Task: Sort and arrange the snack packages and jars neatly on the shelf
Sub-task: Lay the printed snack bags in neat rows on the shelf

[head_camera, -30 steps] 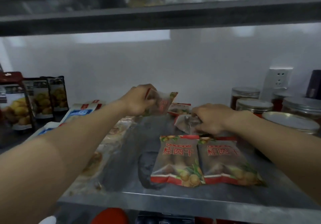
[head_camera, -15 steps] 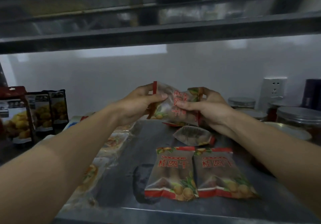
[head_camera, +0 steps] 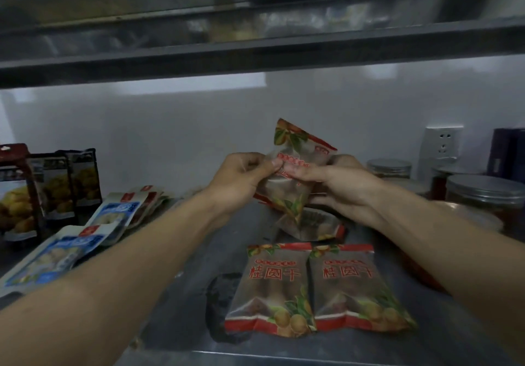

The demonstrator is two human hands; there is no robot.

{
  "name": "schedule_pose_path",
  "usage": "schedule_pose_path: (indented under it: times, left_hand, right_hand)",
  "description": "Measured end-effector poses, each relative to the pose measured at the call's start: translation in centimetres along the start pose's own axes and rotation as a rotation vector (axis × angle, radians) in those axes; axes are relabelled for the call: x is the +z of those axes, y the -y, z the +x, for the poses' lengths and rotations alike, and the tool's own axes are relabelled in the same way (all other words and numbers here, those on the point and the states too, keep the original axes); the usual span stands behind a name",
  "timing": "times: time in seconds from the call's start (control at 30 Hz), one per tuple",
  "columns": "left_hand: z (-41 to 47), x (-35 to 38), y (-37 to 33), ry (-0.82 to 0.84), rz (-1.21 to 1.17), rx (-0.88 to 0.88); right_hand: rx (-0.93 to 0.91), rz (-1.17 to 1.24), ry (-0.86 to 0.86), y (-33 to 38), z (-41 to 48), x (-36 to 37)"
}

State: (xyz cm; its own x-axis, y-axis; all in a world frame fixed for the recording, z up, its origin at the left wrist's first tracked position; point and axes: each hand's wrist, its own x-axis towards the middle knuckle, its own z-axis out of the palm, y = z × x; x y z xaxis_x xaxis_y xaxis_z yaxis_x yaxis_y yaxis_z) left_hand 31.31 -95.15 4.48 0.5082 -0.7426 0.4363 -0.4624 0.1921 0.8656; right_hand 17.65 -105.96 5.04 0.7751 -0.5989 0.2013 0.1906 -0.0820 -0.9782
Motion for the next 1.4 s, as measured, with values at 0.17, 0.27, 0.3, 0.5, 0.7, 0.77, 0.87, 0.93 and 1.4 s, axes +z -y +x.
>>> schedule_pose_path:
  times: [0.17,0.27,0.3,0.5,0.7,0.77,0.87,0.93,1.4]
  left_hand:
    - [-0.5,0.0,0.6,0.024,-0.033,-0.052]
    - [-0.5,-0.4,0.9,0.053,-0.056,-0.057]
    - [-0.7,-0.4,1.1,0.046,-0.076,-0.055]
    - [-0.7,-0.4,2.0,-0.045,-0.161,-0.07]
    - [-0.8,-0.8,2.7,-0.051,-0.086,-0.226]
    - [-0.8,-1.1,2.8,-0.06,-0.046,-0.27]
    - [-0.7,-1.1,3.3,-0.078,-0.044,-0.39]
    - [-1.0,-1.0,3.9,-0.067,-0.047,-0.491]
    - [-0.8,0.2,5.6,-0.039,-0.009,-0.509]
  right_hand:
    - [-0.011,-0.01,-0.053,-0.4,0.7,0.2]
    - [0.013,-0.05,0.016,-0.5,1.0,0.1]
    - [0.023,-0.047,0.049,-0.6,1.0,0.2]
    - [0.065,-0.099,0.116,-0.6,1.7,0.1]
    - [0.086,-0.19,0.031,-2.1,2.4,0.9]
    - [0.064,-0.293,-0.015,-2.6,2.7,1.2]
    - [-0.047,-0.628,-0.128,-2.3,3.0,0.9]
    - [-0.038,-0.835,-0.112,-1.9,2.9,0.2]
    - [0.107,-1.437,-0.01,-5.0,3.5,-2.3]
